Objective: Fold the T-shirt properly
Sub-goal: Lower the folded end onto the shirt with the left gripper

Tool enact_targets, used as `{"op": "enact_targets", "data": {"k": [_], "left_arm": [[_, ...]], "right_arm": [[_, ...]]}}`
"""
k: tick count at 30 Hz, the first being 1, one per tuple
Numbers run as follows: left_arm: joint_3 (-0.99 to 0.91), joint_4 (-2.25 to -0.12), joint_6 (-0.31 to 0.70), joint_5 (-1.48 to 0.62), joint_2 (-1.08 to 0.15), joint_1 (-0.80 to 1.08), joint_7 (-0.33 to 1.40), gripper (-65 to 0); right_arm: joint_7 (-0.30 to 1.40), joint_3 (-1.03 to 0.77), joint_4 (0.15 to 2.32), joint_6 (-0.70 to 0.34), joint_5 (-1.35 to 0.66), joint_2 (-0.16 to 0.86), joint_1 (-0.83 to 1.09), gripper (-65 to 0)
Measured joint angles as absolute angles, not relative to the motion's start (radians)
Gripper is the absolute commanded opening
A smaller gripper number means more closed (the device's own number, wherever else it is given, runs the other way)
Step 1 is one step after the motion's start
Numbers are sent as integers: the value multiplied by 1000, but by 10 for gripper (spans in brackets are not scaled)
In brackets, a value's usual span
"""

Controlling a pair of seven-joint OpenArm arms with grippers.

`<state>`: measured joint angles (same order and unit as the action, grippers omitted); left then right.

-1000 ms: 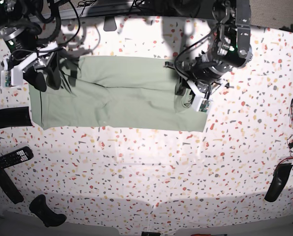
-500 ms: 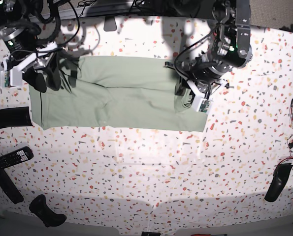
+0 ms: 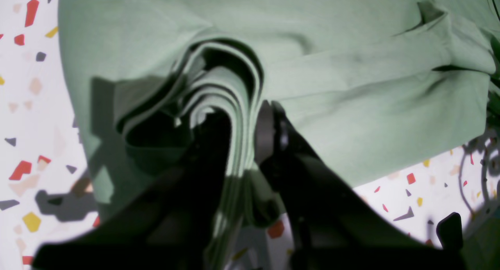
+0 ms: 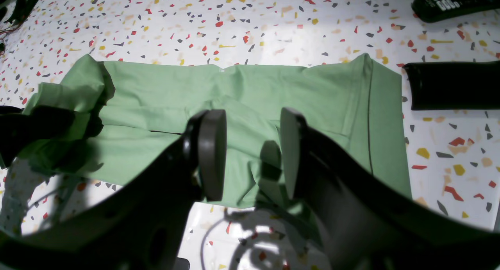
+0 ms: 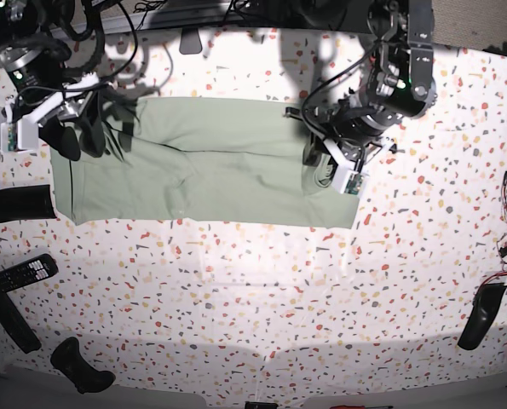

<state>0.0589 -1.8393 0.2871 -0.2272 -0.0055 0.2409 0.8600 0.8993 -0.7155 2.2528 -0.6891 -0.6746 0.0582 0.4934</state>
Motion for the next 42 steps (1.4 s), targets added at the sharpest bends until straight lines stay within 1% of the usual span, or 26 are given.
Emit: {"op": "enact_targets", "data": {"k": [36, 40, 42], "left_arm": [[59, -1839, 287, -228, -6, 241, 860, -650], [59, -1839, 285, -295, -6, 241, 871, -650], [59, -1839, 297, -344, -6, 241, 903, -494]], "right_arm": [[900, -715, 2253, -689, -675, 58, 493, -428], [899, -715, 2253, -689, -675, 58, 493, -428], [900, -715, 2253, -689, -675, 58, 493, -428]]}}
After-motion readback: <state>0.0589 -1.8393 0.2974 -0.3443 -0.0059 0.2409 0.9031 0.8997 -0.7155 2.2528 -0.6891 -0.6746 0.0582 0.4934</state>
